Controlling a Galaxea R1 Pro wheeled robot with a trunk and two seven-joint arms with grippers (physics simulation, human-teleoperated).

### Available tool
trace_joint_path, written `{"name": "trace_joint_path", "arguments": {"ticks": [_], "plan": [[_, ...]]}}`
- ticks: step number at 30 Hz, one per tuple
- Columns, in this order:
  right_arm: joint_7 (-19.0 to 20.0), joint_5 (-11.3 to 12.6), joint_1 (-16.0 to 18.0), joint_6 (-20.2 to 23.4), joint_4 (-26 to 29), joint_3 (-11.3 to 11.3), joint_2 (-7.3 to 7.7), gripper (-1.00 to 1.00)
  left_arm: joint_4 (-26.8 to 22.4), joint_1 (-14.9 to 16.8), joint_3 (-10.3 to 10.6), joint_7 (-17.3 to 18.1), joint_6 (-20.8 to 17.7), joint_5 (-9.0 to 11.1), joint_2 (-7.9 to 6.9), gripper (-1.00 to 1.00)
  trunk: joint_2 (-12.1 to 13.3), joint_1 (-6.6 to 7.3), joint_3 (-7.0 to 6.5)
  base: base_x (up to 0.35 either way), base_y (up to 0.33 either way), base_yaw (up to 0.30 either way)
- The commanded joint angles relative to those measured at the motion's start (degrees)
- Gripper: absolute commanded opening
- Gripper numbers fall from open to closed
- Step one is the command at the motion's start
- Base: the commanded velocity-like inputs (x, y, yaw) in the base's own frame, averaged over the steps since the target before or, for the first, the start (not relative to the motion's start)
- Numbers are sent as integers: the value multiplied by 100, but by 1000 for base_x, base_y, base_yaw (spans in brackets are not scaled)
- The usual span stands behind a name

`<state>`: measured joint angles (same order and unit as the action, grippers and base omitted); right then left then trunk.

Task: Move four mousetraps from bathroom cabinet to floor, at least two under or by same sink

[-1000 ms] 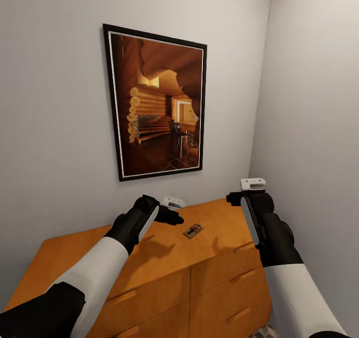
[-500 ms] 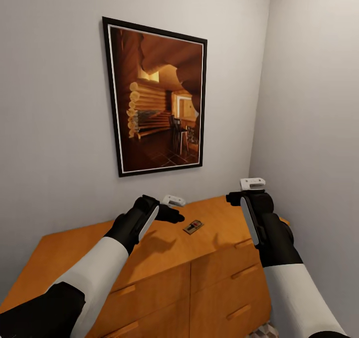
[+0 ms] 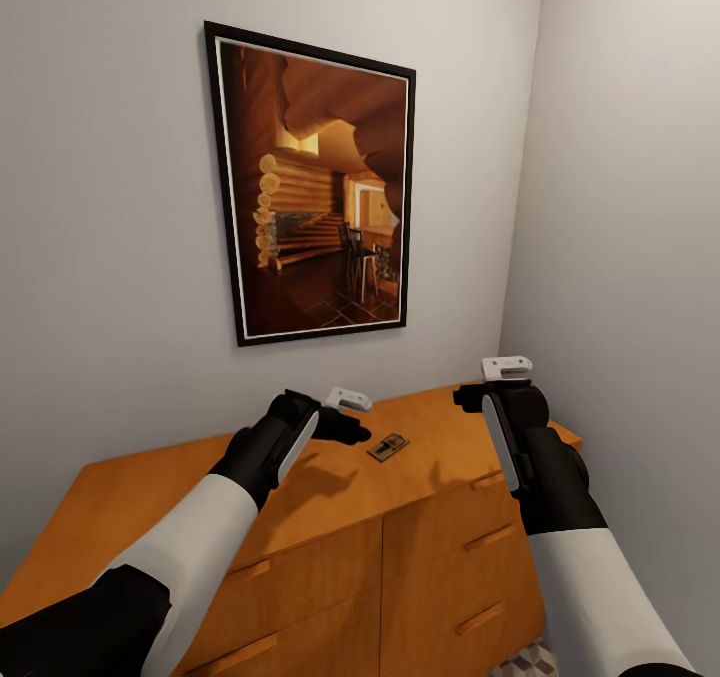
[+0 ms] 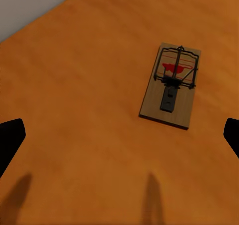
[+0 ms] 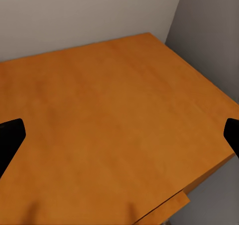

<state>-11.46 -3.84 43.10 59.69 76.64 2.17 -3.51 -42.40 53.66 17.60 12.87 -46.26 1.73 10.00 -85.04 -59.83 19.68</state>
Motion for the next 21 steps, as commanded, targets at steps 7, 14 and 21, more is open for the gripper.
{"name": "trace_joint_path", "arguments": {"ticks": [7,14,21], "plan": [[12,-33,5,31,1,3,0,100,-47,4,-8,6,-22,19,0,100,-4,0,8,0,0,0],[12,-30,5,31,0,3,0,100,-69,4,-10,5,-23,20,0,100,-4,0,8,0,0,0],[12,-36,5,31,0,3,0,100,-76,4,-6,16,-17,21,0,100,-4,0,8,97,0,0]]}}
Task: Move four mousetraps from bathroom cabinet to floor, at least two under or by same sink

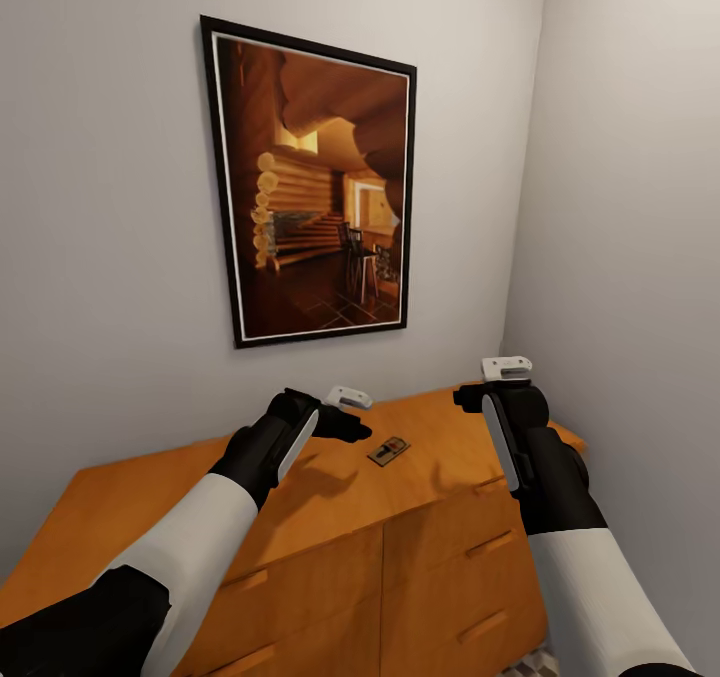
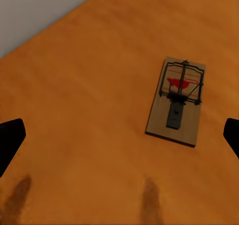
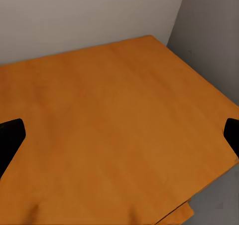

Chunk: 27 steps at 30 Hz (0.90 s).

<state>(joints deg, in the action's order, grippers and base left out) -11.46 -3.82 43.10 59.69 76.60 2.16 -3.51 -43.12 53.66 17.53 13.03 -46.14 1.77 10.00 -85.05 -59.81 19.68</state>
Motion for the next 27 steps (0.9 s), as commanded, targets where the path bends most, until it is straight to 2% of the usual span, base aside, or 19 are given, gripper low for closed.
{"name": "trace_joint_path", "arguments": {"ticks": [1,10,27], "plan": [[12,-38,5,31,4,4,0,100,-6,4,2,5,-28,16,0,100,-4,-2,8,229,0,0],[12,-39,5,31,4,4,0,100,-12,6,1,29,-27,16,0,100,-4,-2,8,170,0,0],[12,-40,5,31,4,8,0,100,-10,5,-1,36,-31,25,0,100,-4,-2,8,17,0,0]]}}
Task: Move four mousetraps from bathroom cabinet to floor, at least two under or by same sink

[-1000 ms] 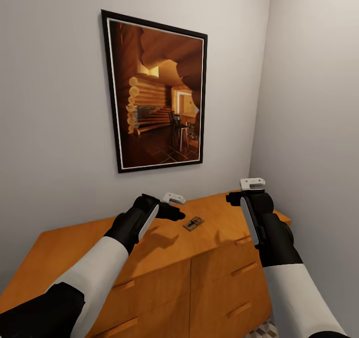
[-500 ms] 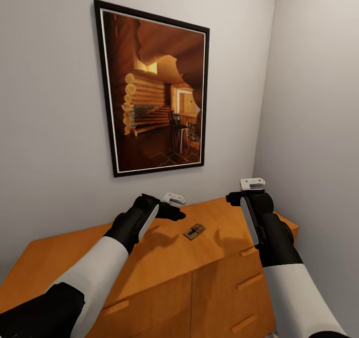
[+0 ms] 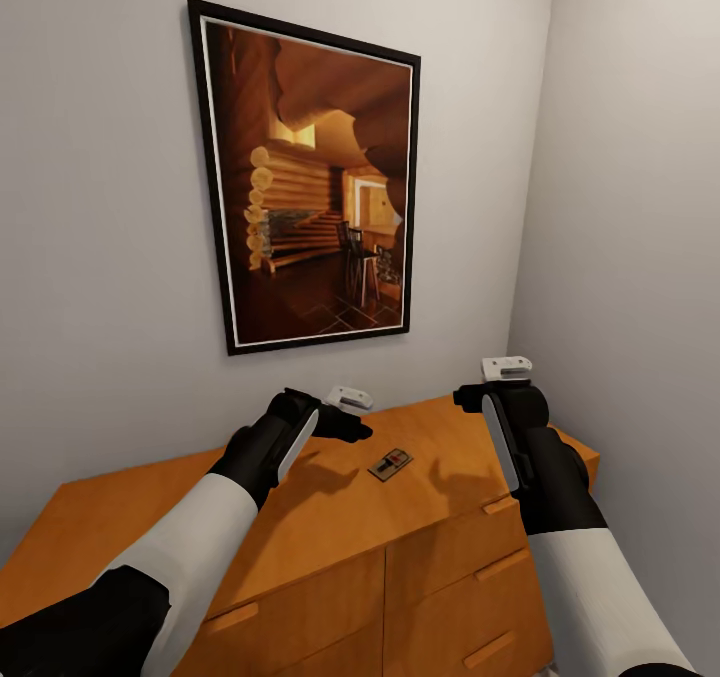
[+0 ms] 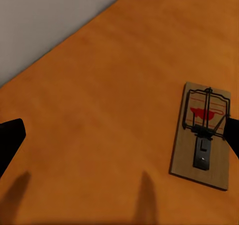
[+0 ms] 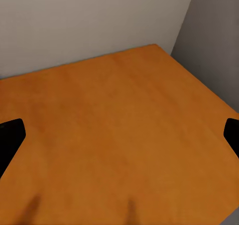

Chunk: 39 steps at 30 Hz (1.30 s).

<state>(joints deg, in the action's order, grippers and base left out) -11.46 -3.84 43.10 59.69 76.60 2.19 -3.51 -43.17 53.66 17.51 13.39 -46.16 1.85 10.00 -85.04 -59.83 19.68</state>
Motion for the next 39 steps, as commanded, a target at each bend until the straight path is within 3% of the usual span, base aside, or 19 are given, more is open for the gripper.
{"name": "trace_joint_path", "arguments": {"ticks": [1,11,20,26,39], "plan": [[12,-38,5,31,4,6,0,100,-1,4,2,3,-32,19,0,100,-4,0,7,2,0,0],[12,-38,5,31,4,9,0,100,57,4,37,58,-44,47,0,100,-4,0,7,0,0,0],[12,-38,5,31,4,9,0,100,70,4,429,383,-50,53,0,100,-4,0,7,0,0,0],[12,-33,5,31,4,9,0,100,67,4,560,496,-51,56,0,100,-4,0,7,0,0,0],[12,-29,5,31,-3,9,6,100,76,4,639,565,-91,67,0,100,-4,0,7,0,0,0]]}}
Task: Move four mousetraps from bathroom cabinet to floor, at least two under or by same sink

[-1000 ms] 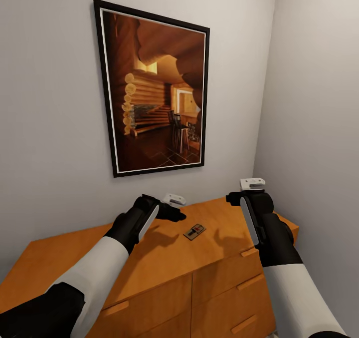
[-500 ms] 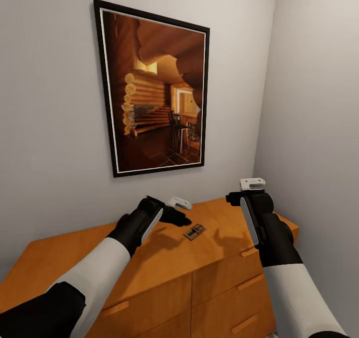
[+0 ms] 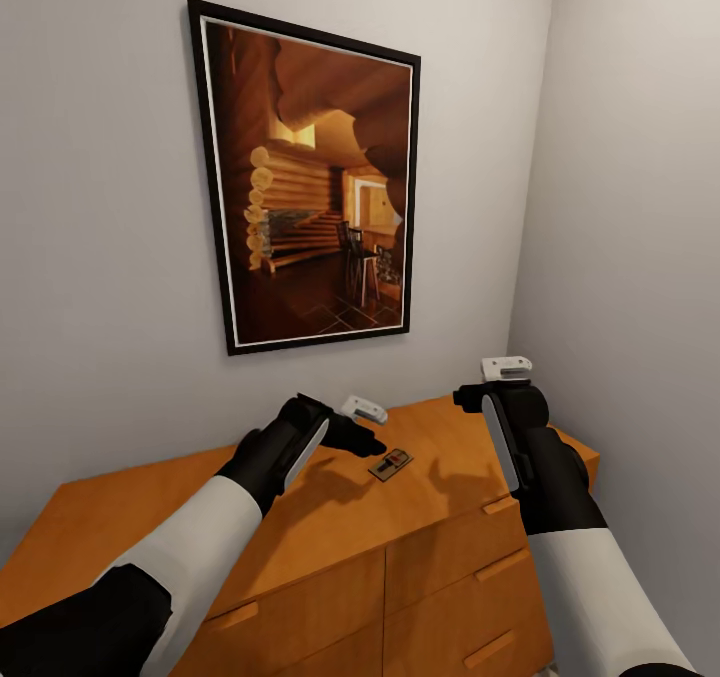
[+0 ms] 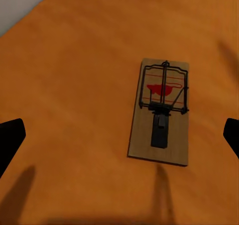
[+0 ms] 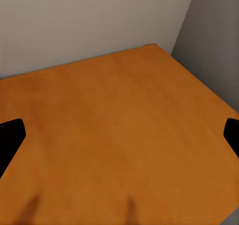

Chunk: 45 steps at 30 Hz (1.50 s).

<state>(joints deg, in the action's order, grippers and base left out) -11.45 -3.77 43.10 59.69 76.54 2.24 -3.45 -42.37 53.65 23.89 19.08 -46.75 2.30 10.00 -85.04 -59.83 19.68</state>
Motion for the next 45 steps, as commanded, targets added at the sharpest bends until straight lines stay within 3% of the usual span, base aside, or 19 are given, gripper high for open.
{"name": "trace_joint_path", "arguments": {"ticks": [1,20,45], "plan": [[11,-37,5,31,4,5,0,100,-3,5,2,-3,-32,22,0,100,-4,0,7,0,0,0],[11,-36,5,31,-31,5,2,100,-12,5,22,-8,-388,3,0,100,-4,0,7,0,0,0],[11,-34,5,31,-60,5,2,100,-315,5,-21,-74,-403,-45,0,100,-4,0,7,2,0,0]]}}
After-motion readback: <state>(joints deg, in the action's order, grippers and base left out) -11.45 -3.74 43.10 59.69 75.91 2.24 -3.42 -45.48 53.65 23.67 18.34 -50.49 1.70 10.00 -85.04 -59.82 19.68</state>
